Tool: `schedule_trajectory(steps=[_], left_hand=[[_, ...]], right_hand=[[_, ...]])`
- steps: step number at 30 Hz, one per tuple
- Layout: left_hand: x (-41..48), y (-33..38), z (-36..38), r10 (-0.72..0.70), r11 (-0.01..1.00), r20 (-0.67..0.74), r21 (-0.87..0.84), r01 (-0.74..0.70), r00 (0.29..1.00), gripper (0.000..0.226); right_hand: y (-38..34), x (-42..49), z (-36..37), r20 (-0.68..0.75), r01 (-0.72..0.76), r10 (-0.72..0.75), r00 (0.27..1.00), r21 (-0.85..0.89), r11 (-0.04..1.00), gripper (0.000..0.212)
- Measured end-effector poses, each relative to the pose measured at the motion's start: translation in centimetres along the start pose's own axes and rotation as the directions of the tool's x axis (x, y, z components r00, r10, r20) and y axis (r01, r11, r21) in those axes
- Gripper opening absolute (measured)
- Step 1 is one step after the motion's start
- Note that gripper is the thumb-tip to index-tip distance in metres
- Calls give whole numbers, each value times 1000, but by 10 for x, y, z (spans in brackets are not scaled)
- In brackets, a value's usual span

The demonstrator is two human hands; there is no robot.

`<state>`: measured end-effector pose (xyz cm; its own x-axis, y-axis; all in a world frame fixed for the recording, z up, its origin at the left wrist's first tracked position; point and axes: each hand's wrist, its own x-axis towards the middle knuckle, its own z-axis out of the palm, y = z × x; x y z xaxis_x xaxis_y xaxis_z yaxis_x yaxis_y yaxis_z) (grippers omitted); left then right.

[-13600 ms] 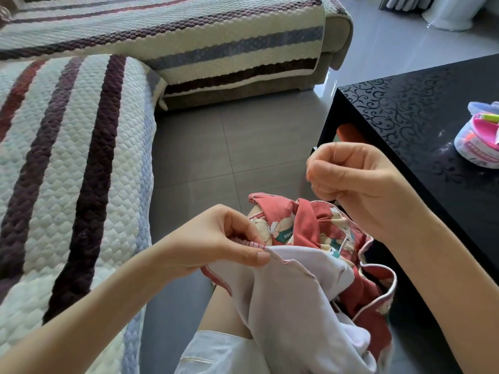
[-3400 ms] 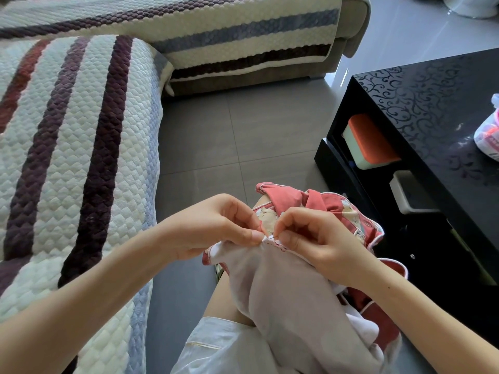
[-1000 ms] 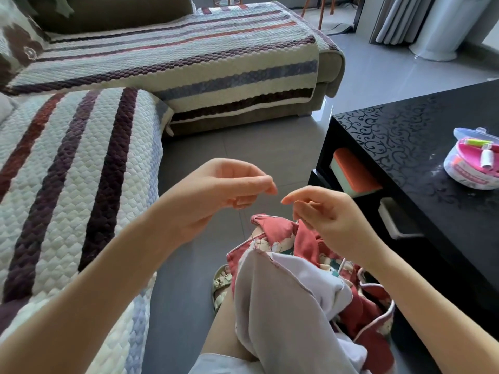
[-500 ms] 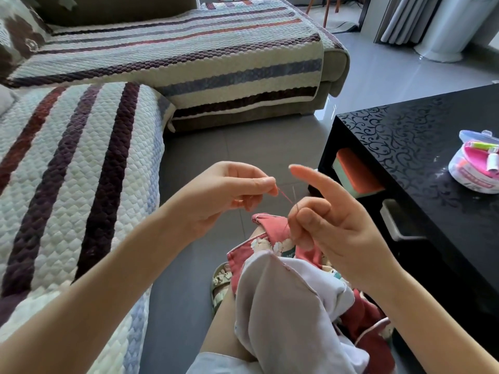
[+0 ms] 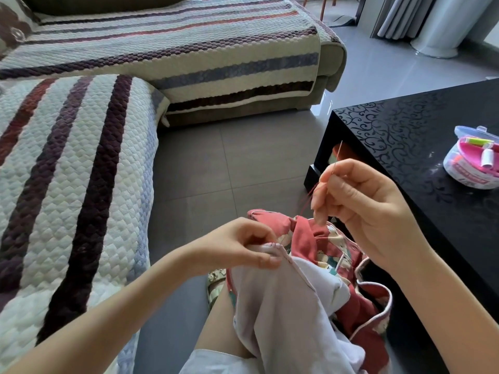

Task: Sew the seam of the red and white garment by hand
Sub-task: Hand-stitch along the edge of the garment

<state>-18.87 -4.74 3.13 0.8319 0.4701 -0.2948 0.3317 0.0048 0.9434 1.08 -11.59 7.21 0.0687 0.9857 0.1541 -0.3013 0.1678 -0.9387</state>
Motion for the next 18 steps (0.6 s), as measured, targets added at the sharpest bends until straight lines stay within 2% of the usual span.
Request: schedule_trajectory(steps=[5, 6, 8, 10, 13, 14, 15, 16, 17, 18], left_hand=[[-4, -4, 2, -21, 984, -140, -177, -5, 990, 11], [-6, -5, 2, -35, 979, -147, -204, 4, 989, 12], [-11, -5, 2, -64, 971, -141, -236, 29, 988, 14], [-17, -4, 2, -87, 970, -132, -239, 53, 987, 8], [-25, -3, 2, -112, 969, -124, -233, 80, 986, 6], [-27, -2, 2, -123, 968, -124, -235, 91, 985, 7], [-30, -1, 2, -130, 967, -119, -236, 99, 984, 7], [-31, 0, 2, -132, 967, -111, -231, 104, 985, 8], [-33, 2, 2, -131, 969, -100, -224, 106, 986, 8], [-34, 3, 3, -129, 970, -91, -219, 106, 987, 9]], right_hand=[[7, 9, -22, -149, -39, 17, 989, -142, 989, 12], [8, 12, -27, -171, -58, 40, 984, -103, 993, 12], [11, 19, -37, -185, -106, 120, 975, 80, 991, 6], [13, 28, -46, -227, -148, 215, 950, 279, 949, 19], [28, 50, -73, -370, -122, 336, 866, 495, 860, 25], [36, 57, -85, -410, -122, 365, 836, 508, 852, 25], [46, 64, -97, -460, -148, 372, 806, 451, 880, 25], [58, 68, -109, -529, -200, 350, 773, 321, 926, 25], [70, 70, -118, -600, -278, 295, 743, 124, 953, 26], [80, 69, -122, -631, -356, 217, 744, -101, 929, 26]])
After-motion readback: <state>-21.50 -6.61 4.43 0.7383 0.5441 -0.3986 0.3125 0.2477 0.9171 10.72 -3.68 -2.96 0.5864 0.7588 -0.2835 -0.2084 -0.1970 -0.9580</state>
